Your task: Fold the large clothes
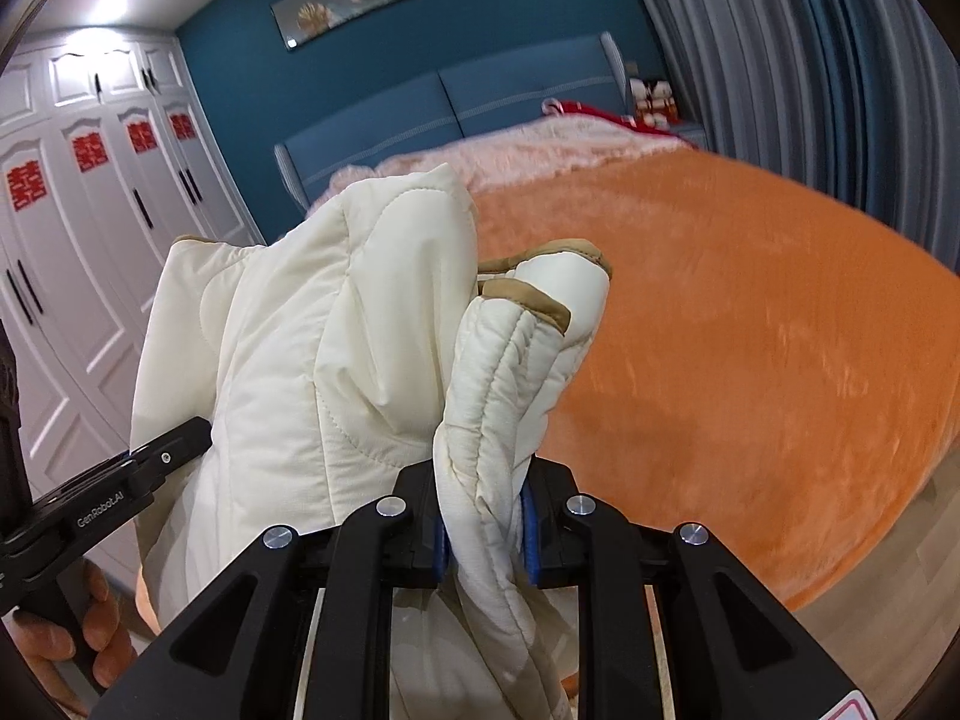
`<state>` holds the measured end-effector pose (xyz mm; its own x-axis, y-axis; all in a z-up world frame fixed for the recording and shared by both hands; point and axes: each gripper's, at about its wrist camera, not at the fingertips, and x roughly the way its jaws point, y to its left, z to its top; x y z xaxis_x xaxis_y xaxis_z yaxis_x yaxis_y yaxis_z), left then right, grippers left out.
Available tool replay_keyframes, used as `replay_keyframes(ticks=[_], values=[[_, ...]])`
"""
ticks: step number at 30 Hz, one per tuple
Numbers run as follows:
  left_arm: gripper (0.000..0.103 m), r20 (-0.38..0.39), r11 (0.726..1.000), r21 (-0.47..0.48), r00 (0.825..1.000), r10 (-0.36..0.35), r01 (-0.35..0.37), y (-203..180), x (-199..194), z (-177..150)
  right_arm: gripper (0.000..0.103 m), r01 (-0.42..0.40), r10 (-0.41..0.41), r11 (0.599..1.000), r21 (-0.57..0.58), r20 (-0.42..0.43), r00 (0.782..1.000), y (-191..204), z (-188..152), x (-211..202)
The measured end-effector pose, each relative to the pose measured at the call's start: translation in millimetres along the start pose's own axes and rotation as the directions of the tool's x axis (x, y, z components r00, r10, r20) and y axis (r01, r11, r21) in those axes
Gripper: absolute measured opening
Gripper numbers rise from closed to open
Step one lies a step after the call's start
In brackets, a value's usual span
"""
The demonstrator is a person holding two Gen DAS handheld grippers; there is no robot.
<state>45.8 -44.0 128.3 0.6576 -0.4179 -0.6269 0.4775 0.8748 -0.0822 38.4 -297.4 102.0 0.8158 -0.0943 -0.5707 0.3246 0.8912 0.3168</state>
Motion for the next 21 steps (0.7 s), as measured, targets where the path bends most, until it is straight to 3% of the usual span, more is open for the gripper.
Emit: replay_keyframes(ticks=[12,21], values=[[0.034,0.184,0.999,0.032,0.983,0.011,-0.017,13,-48,52,0.018,-0.047,0.062,0.993,-0.106,0.141,0.988,49,63,-21],[0.034,0.259,0.998,0.044,0.966,0.024,-0.037,53,-44,91,0.018,-0.085,0.112,0.980,-0.178,0.148,0.983,88,99,11]])
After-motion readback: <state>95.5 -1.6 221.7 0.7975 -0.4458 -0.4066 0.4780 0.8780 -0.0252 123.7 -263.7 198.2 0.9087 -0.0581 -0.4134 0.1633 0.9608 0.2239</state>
